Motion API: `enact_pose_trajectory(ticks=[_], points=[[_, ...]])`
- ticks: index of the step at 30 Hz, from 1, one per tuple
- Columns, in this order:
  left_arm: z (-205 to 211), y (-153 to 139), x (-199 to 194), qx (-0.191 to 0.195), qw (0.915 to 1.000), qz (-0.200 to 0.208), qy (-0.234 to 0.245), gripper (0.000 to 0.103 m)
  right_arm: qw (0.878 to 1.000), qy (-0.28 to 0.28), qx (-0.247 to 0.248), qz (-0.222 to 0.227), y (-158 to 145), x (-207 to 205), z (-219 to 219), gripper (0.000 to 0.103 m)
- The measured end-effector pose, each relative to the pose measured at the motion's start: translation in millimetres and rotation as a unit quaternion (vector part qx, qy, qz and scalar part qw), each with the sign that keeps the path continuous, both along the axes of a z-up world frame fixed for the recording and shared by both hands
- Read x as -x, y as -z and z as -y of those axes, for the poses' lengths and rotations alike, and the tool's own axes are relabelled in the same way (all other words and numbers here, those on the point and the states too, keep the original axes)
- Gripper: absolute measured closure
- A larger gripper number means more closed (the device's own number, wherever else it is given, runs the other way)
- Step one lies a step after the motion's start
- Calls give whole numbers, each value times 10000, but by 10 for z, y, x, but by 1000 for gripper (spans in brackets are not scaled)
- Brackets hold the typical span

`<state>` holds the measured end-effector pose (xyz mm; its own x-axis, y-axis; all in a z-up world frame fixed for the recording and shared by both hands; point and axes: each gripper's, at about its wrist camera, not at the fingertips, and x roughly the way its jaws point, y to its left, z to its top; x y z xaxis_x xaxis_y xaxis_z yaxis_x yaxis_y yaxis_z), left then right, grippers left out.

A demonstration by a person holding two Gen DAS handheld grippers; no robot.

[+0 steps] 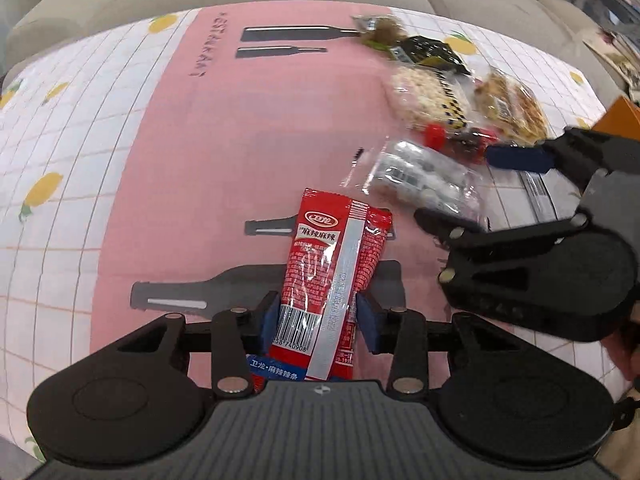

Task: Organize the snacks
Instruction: 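Grasp the red sausage packet with the left gripper while the right grasps the clear candy pack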

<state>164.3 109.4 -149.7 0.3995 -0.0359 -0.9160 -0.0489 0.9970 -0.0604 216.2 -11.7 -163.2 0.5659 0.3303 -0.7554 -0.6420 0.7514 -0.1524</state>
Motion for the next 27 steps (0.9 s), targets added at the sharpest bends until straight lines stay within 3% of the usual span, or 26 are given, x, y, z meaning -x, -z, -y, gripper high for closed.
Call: enact_pose_trajectory(ticks=[6,7,8,10,16,21,25,26,27], points=[[-38,4,27,104,9999,-37,-116,57,9998,-135,102,-108,177,-65,-108,31],[-37,5,26,127,9998,-71,-149,56,9998,-68,16,-176,176,-78,-87,33],[-37,9,24,149,9997,-97,-183,56,9996,2,-22,-287,169,-89,-73,40],[-28,9,24,183,9994,-134,-244,56,9991,107,-6,-421,144,-41,-60,43],[70,22,100,295,9993,-194,-138,56,9924,970,55,-756,96,361,127,44],[251,23,178,285,9991,-287,95,56,9794,1694,118,-1094,63,675,311,44],[346,31,214,142,9989,-317,312,53,9754,1830,98,-1229,52,829,425,42],[367,37,210,65,9988,-324,374,51,9763,1792,90,-1210,51,854,448,40],[388,46,206,-29,9985,-345,434,48,9783,1696,67,-1187,46,864,464,31]])
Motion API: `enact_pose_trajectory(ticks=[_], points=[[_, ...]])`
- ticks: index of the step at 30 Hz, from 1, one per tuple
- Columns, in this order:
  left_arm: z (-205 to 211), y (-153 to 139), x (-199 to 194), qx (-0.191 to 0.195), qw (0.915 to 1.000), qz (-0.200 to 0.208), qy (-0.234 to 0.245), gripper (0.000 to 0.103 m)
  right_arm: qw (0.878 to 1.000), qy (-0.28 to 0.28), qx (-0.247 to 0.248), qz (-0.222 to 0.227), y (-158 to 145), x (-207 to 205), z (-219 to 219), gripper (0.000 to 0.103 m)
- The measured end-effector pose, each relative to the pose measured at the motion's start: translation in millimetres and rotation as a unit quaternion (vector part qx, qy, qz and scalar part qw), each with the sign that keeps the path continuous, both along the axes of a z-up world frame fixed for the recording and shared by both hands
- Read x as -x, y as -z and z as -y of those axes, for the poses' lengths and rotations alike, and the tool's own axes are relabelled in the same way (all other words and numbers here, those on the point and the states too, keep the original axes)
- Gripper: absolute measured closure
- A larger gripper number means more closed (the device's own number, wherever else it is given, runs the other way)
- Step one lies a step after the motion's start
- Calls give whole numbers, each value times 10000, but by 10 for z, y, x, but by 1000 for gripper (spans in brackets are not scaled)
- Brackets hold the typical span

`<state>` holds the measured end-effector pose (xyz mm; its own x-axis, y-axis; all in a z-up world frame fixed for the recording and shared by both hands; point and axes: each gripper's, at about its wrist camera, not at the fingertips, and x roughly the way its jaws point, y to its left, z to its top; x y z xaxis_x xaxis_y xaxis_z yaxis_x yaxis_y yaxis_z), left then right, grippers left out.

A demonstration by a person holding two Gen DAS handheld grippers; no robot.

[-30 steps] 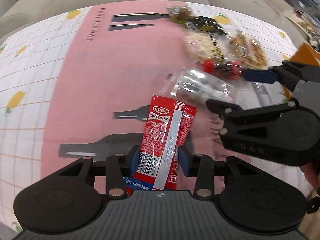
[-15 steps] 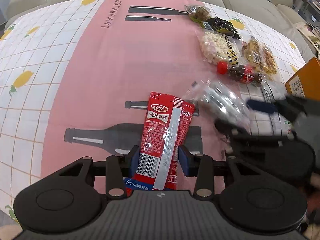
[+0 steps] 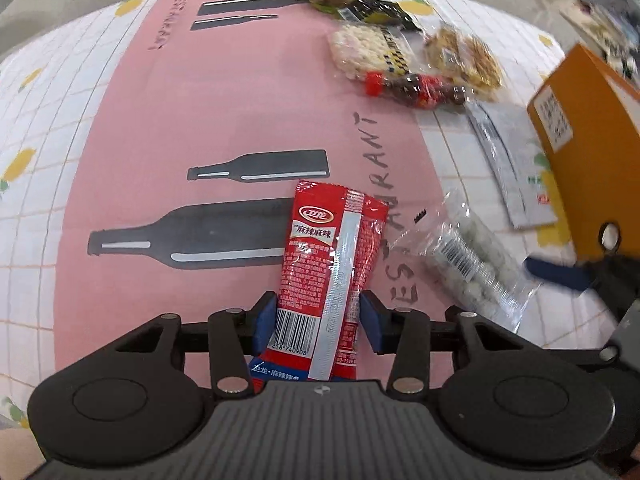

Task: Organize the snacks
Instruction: 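Grasp the red sausage packet with the left gripper while the right grasps the clear candy pack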

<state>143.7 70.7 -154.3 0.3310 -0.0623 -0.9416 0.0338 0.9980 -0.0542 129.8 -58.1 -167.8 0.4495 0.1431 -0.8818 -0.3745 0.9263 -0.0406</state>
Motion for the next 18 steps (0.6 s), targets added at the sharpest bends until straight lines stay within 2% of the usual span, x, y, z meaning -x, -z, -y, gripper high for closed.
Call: enact_pose_trajectory(ticks=[2,6,8,10,11,14,16,18], points=[[21,4,-13,-98,9999,25,62,45,9996,-247,-94,125,-19,22,21,17],[20,-22,-50,136,9998,137,55,35,9964,-674,-74,508,-37,3,47,16],[32,-16,-72,221,9996,171,104,35,9957,-775,-191,468,-13,-61,54,16],[47,9,-81,172,9996,178,134,35,9950,-829,-461,316,26,-129,73,20],[48,21,-79,166,9996,166,133,35,9951,-793,-533,250,48,-150,82,25],[49,43,-52,183,9993,274,186,35,9959,-689,-552,211,97,-165,90,28],[81,53,-33,78,9988,375,317,42,9955,-752,-492,284,110,-129,63,30],[123,56,-17,-76,9981,450,413,49,9948,-813,-500,350,104,-88,51,39]])
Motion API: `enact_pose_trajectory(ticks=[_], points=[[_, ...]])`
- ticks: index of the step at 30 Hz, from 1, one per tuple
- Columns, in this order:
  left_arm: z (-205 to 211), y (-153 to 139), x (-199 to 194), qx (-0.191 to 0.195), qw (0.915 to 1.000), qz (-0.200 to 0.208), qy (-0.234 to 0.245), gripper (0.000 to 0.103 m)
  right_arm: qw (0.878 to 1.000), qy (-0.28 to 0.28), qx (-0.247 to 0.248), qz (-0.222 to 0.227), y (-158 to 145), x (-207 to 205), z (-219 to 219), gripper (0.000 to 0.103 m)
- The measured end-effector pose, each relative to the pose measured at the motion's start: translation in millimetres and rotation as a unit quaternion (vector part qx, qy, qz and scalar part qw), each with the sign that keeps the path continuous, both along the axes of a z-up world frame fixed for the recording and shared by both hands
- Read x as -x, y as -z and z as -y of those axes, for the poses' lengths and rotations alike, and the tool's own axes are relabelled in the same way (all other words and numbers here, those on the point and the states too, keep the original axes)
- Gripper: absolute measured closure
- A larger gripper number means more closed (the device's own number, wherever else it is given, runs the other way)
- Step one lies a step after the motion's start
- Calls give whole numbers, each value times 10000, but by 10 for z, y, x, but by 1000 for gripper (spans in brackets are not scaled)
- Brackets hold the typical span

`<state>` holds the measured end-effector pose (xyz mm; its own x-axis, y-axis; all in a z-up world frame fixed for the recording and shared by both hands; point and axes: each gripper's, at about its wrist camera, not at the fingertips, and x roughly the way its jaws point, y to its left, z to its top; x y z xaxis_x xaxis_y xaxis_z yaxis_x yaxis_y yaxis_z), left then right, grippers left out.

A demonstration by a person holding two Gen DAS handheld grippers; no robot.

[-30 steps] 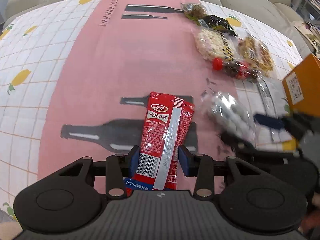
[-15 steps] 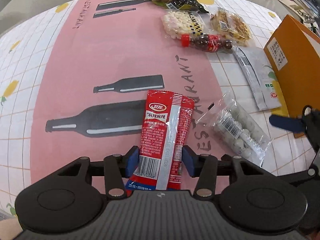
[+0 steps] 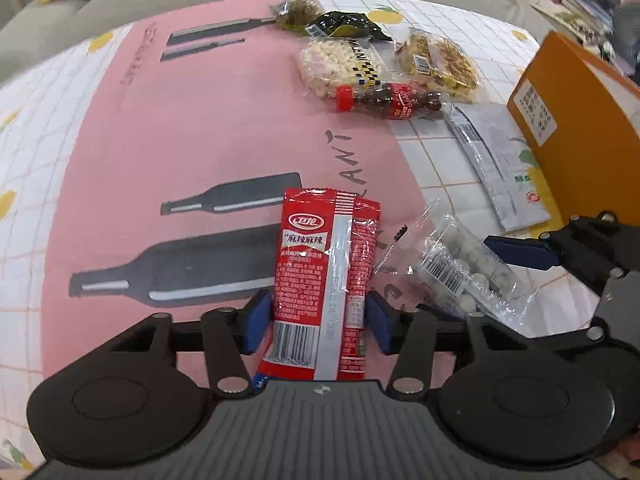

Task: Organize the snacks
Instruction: 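Grasp the red sausage packet with the left gripper while the right grasps the clear candy pack, then carry both packets over the orange box and lower them inside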

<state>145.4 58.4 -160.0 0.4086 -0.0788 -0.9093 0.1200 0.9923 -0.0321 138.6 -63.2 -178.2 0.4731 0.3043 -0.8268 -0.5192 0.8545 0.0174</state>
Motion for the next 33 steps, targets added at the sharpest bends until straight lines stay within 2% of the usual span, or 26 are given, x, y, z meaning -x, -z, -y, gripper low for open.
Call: enact_pose_trajectory(ticks=[2,6,15,22,33], points=[[13,-4,13,-63,10000,47,33,54,10000,15,3,13,-17,15,0,44],[-14,-21,23,43,10000,40,-61,63,9999,158,4,-44,-25,4,2,47],[-111,-176,80,261,9987,97,-438,65,9981,578,-136,-171,-89,11,82,49],[-93,-468,215,568,9965,233,-565,65,9977,641,-167,116,-390,149,144,49],[152,-1055,483,830,9945,498,-396,65,9935,985,-559,98,-972,391,524,49]])
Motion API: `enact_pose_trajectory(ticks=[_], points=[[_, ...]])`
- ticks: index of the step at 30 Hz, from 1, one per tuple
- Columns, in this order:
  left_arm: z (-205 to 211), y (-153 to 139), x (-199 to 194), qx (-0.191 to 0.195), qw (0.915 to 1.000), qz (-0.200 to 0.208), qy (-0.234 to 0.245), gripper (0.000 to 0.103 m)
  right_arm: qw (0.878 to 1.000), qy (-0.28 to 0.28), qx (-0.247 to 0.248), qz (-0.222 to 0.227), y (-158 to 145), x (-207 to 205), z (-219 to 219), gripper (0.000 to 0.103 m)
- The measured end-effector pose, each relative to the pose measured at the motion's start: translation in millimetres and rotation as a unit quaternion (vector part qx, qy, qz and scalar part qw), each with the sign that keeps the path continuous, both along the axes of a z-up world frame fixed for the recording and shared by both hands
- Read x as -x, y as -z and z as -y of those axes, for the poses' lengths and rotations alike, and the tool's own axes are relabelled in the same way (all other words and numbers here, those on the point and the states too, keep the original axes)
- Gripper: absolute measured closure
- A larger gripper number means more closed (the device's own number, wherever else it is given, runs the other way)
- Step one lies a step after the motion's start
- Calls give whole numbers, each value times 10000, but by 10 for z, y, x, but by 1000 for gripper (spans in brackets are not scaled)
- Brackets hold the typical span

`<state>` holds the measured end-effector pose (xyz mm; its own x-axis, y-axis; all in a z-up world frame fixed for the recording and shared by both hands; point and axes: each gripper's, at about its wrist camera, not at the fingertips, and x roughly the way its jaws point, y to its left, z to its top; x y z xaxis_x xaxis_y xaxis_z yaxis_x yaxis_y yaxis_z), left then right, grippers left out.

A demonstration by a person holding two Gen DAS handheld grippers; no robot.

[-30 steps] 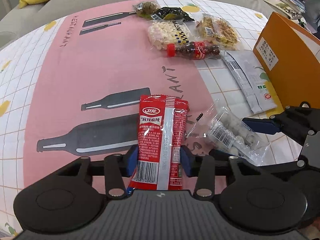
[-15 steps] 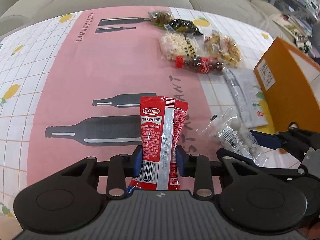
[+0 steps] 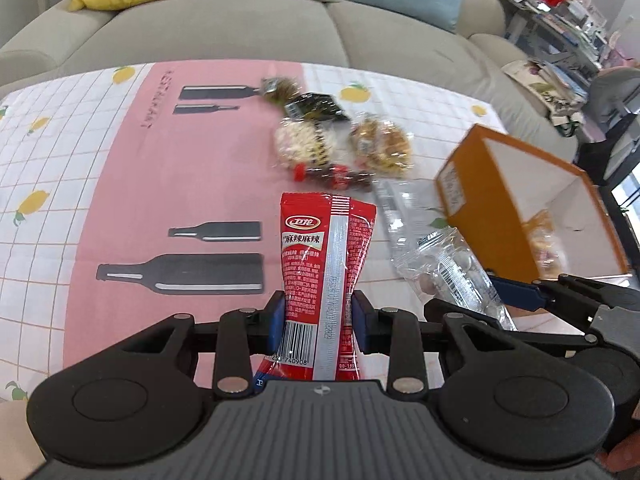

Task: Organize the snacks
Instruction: 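Carry both packets over the orange box and lower them inside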

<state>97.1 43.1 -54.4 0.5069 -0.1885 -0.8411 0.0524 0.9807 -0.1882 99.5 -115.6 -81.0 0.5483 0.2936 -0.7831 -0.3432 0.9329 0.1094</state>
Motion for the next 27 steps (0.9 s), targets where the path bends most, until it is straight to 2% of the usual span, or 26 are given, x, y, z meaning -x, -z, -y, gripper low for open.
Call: enact_pose_trajectory(ticks=[6,17,27], points=[[286,-280,125,248,9991,104,318,65,9995,213,-227,-5,-281,124,343,49],[1030,-651,4,743,9911,235,1079,65,9983,408,-62,417,-809,314,1014,49],[1707,-685,-386,999,9837,102,1491,65,9959,776,269,387,-1028,171,1697,49]])
